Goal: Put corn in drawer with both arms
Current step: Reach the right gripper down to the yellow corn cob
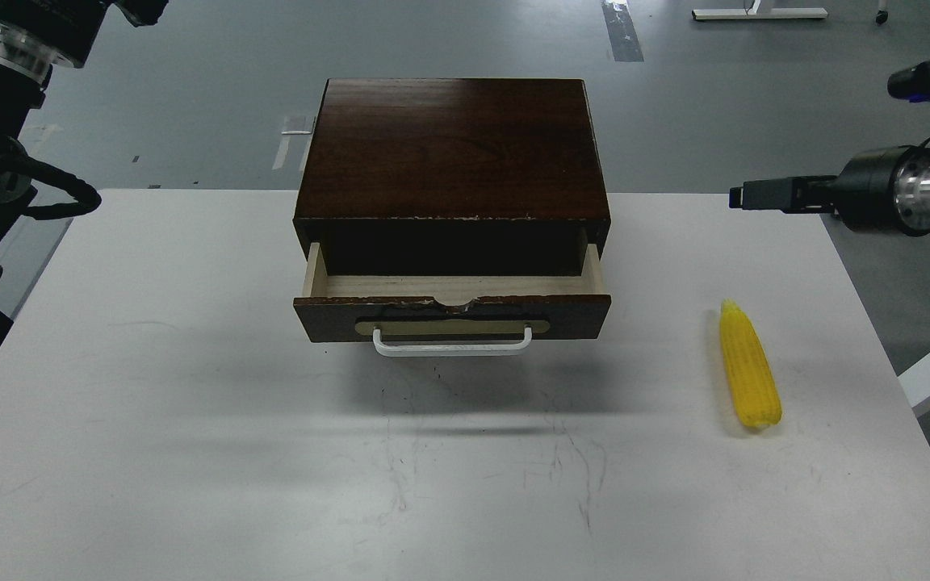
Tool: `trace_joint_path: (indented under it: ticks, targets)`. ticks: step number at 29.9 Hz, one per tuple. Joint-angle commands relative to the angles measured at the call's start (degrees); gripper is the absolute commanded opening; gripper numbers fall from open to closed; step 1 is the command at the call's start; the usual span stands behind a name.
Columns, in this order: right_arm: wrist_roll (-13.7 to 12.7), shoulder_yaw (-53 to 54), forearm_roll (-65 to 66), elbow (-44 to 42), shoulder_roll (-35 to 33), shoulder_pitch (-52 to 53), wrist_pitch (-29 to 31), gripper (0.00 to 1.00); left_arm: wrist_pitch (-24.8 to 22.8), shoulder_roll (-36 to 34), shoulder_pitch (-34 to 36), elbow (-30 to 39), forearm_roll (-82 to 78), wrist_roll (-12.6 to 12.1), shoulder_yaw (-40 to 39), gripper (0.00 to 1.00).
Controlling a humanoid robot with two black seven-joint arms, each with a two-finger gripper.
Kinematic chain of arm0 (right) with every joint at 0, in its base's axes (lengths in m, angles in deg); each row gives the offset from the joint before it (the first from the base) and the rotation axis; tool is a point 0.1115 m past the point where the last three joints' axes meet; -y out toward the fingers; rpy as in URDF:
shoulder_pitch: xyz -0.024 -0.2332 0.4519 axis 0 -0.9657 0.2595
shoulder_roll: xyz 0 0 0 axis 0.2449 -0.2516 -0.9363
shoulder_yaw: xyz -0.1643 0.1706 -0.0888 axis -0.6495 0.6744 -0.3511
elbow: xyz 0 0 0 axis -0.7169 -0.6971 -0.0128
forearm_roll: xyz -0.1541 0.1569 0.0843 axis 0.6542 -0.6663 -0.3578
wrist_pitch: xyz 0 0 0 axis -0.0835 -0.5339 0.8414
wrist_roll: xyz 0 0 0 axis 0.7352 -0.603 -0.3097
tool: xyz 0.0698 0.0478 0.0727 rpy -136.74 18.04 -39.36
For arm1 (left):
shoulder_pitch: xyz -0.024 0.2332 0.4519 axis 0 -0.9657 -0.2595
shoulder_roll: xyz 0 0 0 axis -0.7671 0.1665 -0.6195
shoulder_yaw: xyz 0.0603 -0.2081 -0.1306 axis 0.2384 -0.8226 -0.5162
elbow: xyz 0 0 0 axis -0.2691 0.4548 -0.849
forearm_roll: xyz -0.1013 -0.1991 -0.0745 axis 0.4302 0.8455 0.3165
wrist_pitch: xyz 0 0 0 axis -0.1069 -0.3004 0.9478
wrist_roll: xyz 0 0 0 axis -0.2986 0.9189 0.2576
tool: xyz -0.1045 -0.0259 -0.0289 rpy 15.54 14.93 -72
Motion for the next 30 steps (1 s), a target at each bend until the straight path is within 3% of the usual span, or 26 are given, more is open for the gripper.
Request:
trace_joint_path:
  ticks: [1,10,20,25,26,30]
  targets:
    - [-1.94,-0.11,0.26,-0.01,0.67,-4.57,0.01,1.0,0.0,0.09,-0.72,-1.48,0.22,-0.01,-0.08,0.98]
    - [-2.46,-0.37,1.4,-0.63,5.24,-11.26,0.01,1.0,0.0,0.27,-2.48,-3.33,1.71,-0.01,0.01,0.98]
    - [-2.82,-0.46,2.98,-3.62,6.82,-13.81,0.01,0.89,0.0,0.09,-2.57,-3.33,1.8,-0.01,-0.08,0.98]
    - [-2.9,-0.46,2.98,-4.32,7.88,-15.48,0.01,0.77,0.0,0.09,-2.39,-3.07,1.71,-0.01,-0.17,0.98]
    - [-2.9,-0.46,2.98,-4.67,8.4,-15.74,0.01,0.69,0.0,0.09,-2.39,-3.15,1.71,-0.01,-0.17,0.98]
    - [-4.48,-0.55,3.07,-4.76,9.63,-15.84,0.01,0.55,0.0,0.09,-2.57,-3.33,1.71,-0.01,-0.08,0.98]
